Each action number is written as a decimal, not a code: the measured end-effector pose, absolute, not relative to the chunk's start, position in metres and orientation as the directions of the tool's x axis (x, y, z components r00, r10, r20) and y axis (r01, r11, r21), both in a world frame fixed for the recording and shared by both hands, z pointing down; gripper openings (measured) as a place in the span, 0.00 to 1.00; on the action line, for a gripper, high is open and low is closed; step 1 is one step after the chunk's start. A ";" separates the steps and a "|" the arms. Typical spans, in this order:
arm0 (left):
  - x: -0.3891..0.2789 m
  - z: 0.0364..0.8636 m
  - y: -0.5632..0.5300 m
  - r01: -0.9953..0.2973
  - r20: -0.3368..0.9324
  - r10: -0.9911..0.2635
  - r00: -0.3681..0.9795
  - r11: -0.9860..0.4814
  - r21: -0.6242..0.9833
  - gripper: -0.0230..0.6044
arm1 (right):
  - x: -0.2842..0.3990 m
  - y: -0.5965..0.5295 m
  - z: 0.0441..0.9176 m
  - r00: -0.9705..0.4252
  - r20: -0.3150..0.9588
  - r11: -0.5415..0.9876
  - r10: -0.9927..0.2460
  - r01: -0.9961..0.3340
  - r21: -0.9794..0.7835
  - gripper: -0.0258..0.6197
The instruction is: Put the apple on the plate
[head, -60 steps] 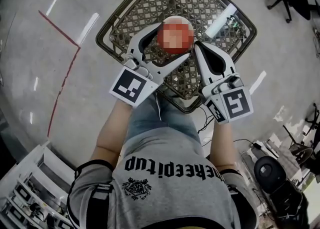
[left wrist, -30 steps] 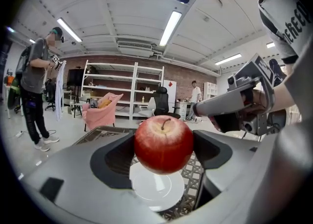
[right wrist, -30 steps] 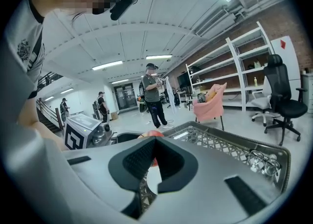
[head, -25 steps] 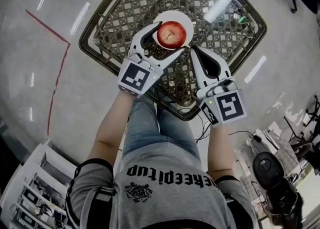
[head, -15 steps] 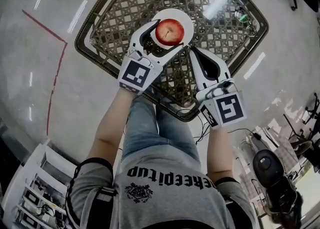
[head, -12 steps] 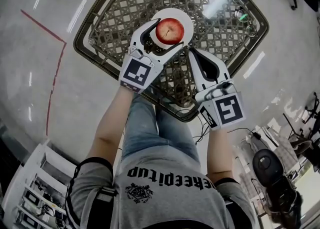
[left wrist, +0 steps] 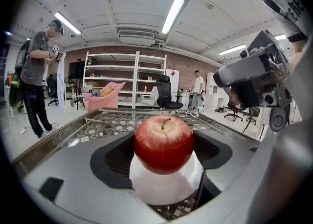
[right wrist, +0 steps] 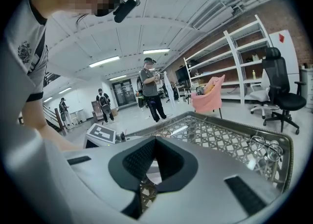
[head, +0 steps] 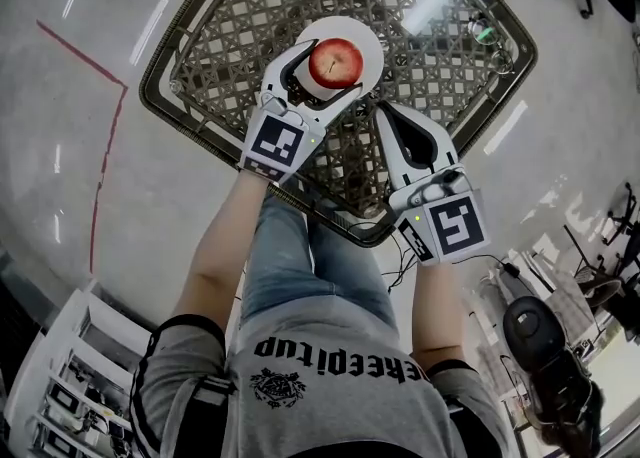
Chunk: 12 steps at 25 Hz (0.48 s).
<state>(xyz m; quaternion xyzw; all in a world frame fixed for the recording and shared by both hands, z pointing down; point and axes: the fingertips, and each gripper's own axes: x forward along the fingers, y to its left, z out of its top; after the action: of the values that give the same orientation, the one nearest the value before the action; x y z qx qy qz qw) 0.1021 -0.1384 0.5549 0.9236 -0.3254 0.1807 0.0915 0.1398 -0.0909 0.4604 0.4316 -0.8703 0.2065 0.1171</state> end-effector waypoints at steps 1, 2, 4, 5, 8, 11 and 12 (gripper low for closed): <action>0.102 0.557 -0.139 -0.635 0.396 -0.569 0.721 -0.771 0.048 0.68 | 0.140 -0.091 0.461 -0.600 0.383 0.542 -0.702 -0.800 -0.259 0.04; 0.102 0.558 -0.139 -0.635 0.399 -0.569 0.719 -0.772 0.043 0.68 | 0.141 -0.091 0.462 -0.600 0.384 0.542 -0.702 -0.800 -0.259 0.04; 0.103 0.562 -0.140 -0.635 0.405 -0.569 0.716 -0.772 0.038 0.68 | 0.142 -0.090 0.463 -0.599 0.386 0.541 -0.701 -0.800 -0.259 0.04; 0.103 0.564 -0.140 -0.636 0.406 -0.569 0.716 -0.771 0.041 0.68 | 0.143 -0.090 0.464 -0.598 0.388 0.540 -0.701 -0.801 -0.259 0.04; 0.104 0.569 -0.141 -0.645 0.409 -0.573 0.710 -0.763 0.051 0.68 | 0.144 -0.090 0.465 -0.597 0.392 0.540 -0.700 -0.802 -0.257 0.04; 0.104 0.573 -0.143 -0.650 0.419 -0.575 0.703 -0.759 0.050 0.68 | 0.145 -0.090 0.467 -0.597 0.397 0.540 -0.698 -0.802 -0.257 0.04; 0.104 0.574 -0.143 -0.650 0.422 -0.573 0.702 -0.759 0.050 0.68 | 0.146 -0.090 0.468 -0.597 0.398 0.540 -0.697 -0.802 -0.257 0.04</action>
<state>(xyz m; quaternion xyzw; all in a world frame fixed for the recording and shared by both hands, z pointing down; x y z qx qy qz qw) 0.1039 -0.1428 0.5744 0.9173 -0.3333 0.1946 0.0980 0.1460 -0.0895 0.4680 0.4315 -0.8685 0.2098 0.1247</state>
